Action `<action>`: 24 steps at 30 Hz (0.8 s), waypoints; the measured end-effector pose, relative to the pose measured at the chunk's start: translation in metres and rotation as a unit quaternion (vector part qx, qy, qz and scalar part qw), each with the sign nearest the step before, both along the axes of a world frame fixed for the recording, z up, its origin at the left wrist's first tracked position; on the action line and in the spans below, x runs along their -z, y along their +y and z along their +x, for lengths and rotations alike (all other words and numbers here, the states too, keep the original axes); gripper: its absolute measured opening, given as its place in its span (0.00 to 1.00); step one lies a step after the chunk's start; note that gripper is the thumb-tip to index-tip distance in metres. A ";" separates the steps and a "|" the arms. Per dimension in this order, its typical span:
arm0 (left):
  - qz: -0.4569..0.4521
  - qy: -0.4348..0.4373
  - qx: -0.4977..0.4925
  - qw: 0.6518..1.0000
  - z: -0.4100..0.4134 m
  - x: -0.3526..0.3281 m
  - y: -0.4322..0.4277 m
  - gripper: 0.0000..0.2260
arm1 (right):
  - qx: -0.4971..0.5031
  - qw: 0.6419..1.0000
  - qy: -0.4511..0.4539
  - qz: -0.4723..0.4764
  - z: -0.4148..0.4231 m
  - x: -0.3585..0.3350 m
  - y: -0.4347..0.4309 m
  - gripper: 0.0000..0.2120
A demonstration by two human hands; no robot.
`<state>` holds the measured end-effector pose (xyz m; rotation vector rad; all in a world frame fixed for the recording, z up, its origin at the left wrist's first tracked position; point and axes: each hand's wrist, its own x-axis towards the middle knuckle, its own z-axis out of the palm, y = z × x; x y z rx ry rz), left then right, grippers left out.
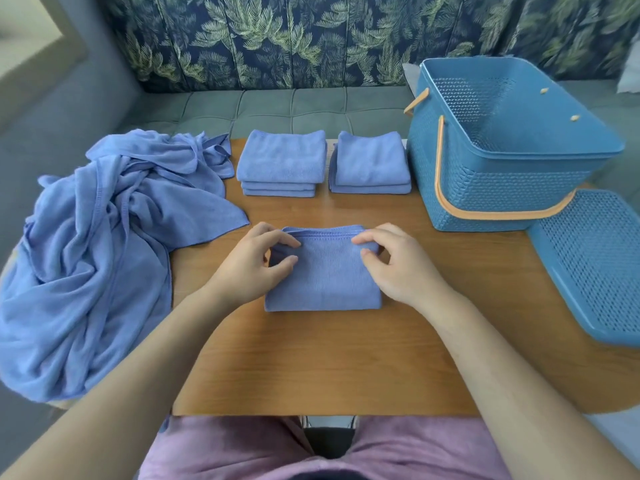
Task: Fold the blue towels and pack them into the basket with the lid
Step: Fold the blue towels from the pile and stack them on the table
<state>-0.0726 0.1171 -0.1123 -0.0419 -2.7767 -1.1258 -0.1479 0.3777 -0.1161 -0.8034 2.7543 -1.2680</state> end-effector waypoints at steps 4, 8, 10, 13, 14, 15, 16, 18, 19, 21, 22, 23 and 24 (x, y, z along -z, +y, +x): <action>-0.003 -0.017 -0.041 0.999 -0.025 0.014 -0.003 0.10 | 0.026 0.998 -0.025 0.058 -0.018 0.009 -0.014 0.17; -0.079 -0.057 -0.088 0.991 -0.034 0.030 0.000 0.13 | 0.015 0.972 -0.061 0.226 -0.016 0.017 -0.026 0.28; -0.092 -0.080 -0.116 0.986 -0.026 0.029 0.005 0.15 | 0.037 0.963 -0.071 0.257 -0.006 0.016 -0.026 0.29; -0.123 -0.128 -0.143 0.974 -0.004 0.030 0.011 0.23 | 0.075 0.955 -0.080 0.277 0.016 0.010 -0.022 0.28; -0.132 -0.139 -0.144 0.971 0.002 0.032 0.014 0.25 | 0.080 0.951 -0.084 0.287 0.022 0.011 -0.022 0.28; -0.138 -0.139 -0.137 0.971 0.007 0.035 0.017 0.27 | 0.081 0.951 -0.081 0.287 0.028 0.014 -0.023 0.28; -0.137 -0.128 -0.127 0.974 0.010 0.037 0.021 0.27 | 0.083 0.957 -0.072 0.268 0.032 0.019 -0.026 0.27; -0.108 -0.095 -0.120 0.982 0.013 0.040 0.028 0.26 | 0.089 0.978 -0.038 0.185 0.037 0.027 -0.030 0.24; -0.088 -0.076 -0.122 0.986 0.014 0.040 0.030 0.25 | 0.089 0.985 -0.021 0.149 0.038 0.029 -0.032 0.23; -0.033 -0.029 -0.113 0.993 0.012 0.038 0.032 0.23 | 0.089 0.992 -0.001 0.085 0.040 0.029 -0.035 0.22; 0.003 -0.015 -0.103 0.995 0.011 0.036 0.033 0.23 | 0.091 0.994 -0.007 0.055 0.041 0.027 -0.036 0.22; 0.027 -0.008 -0.093 0.995 0.011 0.033 0.035 0.23 | 0.093 0.995 -0.017 0.028 0.043 0.024 -0.036 0.23; 0.040 -0.004 -0.087 0.995 0.010 0.029 0.036 0.24 | 0.096 0.995 -0.024 0.008 0.043 0.021 -0.035 0.24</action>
